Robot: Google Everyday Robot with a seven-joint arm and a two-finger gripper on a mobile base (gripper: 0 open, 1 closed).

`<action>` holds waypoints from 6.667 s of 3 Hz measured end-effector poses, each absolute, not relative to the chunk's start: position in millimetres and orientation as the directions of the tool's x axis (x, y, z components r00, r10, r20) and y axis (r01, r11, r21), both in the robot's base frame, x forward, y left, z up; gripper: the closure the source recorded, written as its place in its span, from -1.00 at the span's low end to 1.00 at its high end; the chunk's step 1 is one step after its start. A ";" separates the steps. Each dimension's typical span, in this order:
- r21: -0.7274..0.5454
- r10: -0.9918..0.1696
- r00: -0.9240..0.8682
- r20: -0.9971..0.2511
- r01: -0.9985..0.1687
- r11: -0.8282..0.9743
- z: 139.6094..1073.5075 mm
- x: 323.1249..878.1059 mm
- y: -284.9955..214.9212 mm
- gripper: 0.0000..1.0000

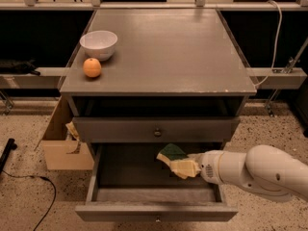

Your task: Place sponge into middle drawer

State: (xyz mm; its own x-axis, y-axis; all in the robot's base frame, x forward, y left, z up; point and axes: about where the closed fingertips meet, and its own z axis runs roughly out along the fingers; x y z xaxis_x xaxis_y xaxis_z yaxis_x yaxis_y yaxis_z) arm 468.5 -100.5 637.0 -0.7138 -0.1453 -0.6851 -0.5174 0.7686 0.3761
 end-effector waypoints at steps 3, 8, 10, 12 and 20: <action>0.457 -0.177 -0.810 -0.559 -0.479 0.750 540.5 469.2 -73.2 1.00; 0.328 -0.191 -0.722 -0.665 -0.512 0.794 470.3 505.0 -49.8 1.00; 0.313 -0.245 -0.733 -0.634 -0.533 0.786 440.5 524.7 -49.6 1.00; 0.297 -0.251 -0.755 -0.606 -0.507 0.809 407.5 540.9 -61.7 1.00; 0.305 -0.226 -0.773 -0.592 -0.475 0.825 392.0 538.5 -70.1 -1.00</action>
Offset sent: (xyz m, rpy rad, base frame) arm 0.0044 0.0312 -0.1121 0.0069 0.1934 0.0415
